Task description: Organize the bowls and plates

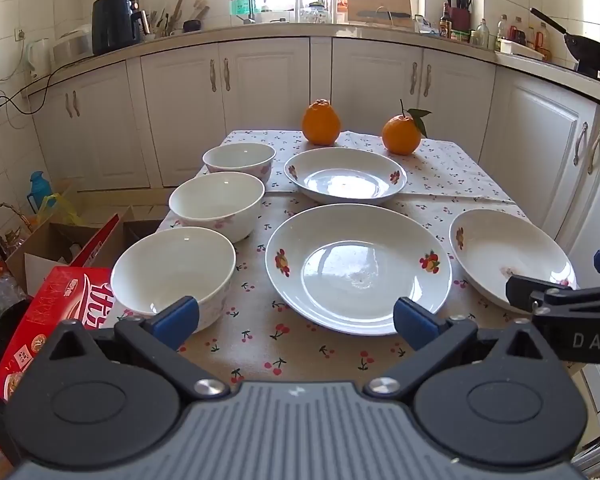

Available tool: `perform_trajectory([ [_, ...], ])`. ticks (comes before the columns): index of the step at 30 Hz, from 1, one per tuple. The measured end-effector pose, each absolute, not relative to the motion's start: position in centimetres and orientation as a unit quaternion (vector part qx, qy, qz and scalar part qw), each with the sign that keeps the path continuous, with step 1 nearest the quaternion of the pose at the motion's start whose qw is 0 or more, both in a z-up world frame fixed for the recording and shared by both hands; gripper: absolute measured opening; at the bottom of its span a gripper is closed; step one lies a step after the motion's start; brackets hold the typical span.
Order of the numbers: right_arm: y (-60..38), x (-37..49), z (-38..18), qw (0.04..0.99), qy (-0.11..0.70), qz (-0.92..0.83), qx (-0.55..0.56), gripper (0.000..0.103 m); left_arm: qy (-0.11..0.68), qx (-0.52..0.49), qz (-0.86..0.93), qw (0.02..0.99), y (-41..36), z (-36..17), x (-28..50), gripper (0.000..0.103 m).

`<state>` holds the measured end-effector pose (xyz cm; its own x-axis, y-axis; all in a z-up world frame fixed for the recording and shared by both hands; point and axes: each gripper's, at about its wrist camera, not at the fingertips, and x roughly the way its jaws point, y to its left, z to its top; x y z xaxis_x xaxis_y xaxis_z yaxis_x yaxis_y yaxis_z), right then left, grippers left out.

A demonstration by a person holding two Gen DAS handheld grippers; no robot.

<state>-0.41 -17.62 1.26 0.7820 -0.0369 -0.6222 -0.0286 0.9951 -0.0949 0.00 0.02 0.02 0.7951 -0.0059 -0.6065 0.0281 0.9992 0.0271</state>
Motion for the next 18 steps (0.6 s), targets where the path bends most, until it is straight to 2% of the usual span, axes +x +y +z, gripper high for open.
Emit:
perform_trajectory([
  [18, -17.7, -0.9, 1.6, 0.947, 0.319, 0.002, -0.047, 0.103, 0.315, 0.018, -0.007, 0.949, 0.0, 0.6, -0.4, 0.102],
])
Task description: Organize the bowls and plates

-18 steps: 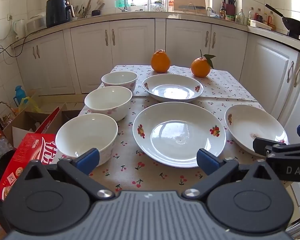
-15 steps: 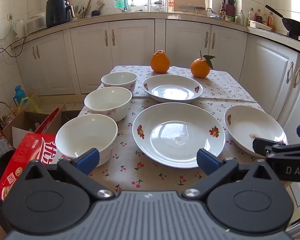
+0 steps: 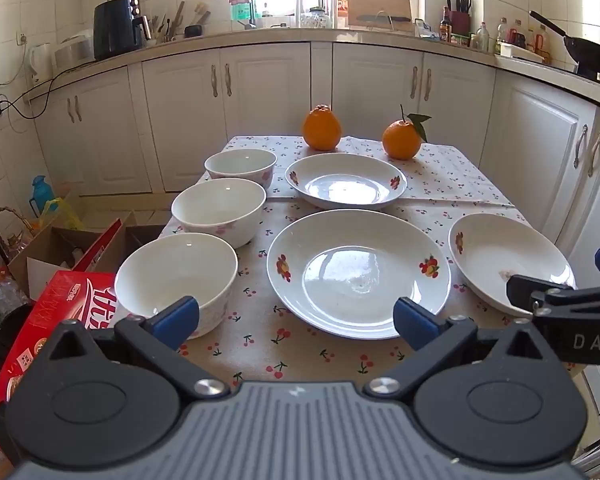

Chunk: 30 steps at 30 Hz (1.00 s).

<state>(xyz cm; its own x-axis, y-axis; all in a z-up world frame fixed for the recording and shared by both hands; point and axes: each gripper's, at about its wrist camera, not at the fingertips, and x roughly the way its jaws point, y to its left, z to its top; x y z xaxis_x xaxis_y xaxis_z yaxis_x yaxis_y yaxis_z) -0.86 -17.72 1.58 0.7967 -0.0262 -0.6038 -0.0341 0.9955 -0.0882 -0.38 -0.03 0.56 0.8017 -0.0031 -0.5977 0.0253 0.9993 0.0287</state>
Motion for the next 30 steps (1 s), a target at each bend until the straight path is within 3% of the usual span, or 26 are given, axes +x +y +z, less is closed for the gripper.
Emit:
perform_trajectory([
  [30, -17.71, -1.1, 1.63, 0.948, 0.314, 0.002, -0.052, 0.103, 0.312, 0.019, -0.004, 0.95, -0.11, 0.87, -0.54, 0.102],
])
